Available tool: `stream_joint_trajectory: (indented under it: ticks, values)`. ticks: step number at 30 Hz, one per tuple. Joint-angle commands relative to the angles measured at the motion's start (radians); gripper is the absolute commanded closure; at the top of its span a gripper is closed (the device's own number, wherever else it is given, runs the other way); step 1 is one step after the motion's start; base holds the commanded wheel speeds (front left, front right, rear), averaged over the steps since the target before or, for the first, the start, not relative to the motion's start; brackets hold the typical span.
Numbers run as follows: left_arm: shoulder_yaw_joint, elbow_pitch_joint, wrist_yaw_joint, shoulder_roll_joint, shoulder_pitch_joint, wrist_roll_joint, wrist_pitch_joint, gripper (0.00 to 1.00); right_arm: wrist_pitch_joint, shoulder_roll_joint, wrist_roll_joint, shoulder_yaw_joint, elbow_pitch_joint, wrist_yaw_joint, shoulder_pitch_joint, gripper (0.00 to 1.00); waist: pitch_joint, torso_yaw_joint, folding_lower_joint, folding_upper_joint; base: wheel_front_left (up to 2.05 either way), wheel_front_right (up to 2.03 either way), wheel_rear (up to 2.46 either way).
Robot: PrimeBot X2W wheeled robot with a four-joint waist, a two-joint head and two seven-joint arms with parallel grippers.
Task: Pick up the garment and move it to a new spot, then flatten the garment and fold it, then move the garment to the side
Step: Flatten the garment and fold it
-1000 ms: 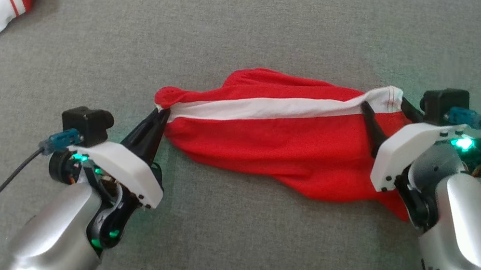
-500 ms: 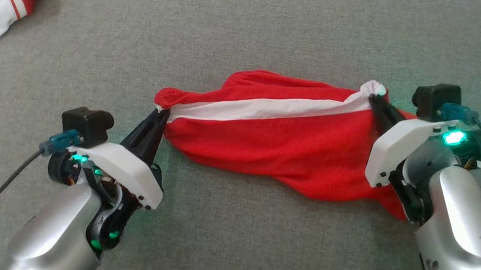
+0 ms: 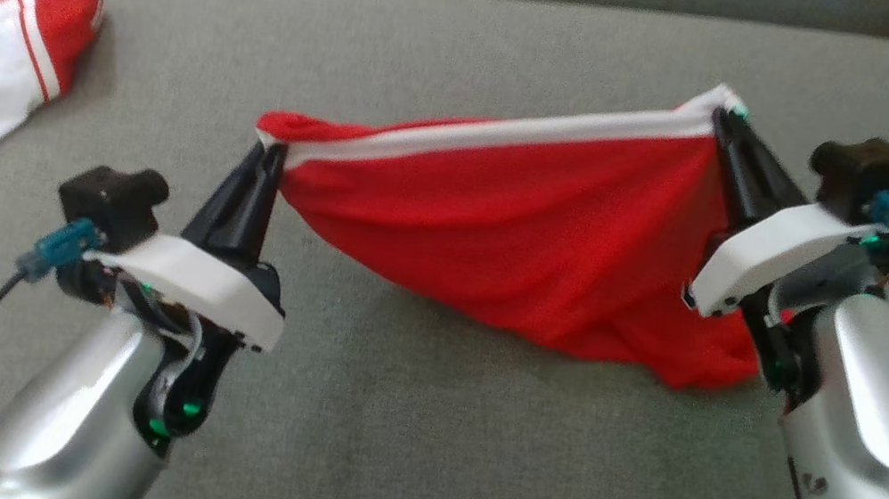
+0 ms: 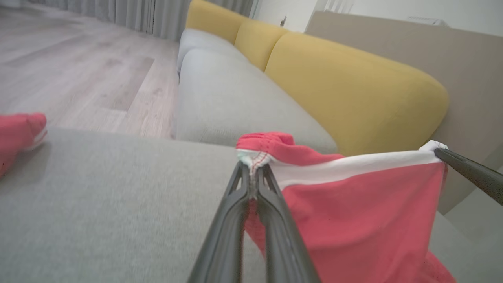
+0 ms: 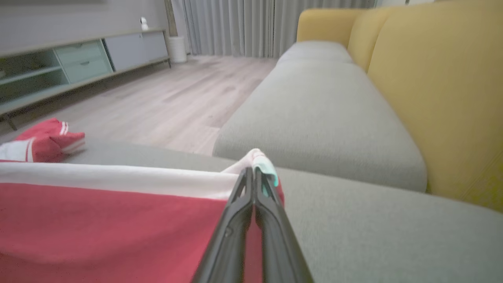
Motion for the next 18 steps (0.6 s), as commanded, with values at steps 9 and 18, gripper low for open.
stream_joint_trajectory:
  ticks: [9,18]
  values:
    - [0.075,-0.264,0.055,0.099,-0.061,0.032,0.043,1.00,0.030,-0.022,0.005,-0.064,-0.329,0.008,0.065,1.00,-0.180,-0.037,0.0001,0.0000,0.00,0.00,0.00]
    - [0.078,-0.471,0.083,0.143,-0.184,0.033,0.184,1.00,0.174,-0.023,-0.037,-0.147,-0.650,0.008,0.120,1.00,-0.209,-0.043,0.0001,0.0000,0.00,0.00,0.00]
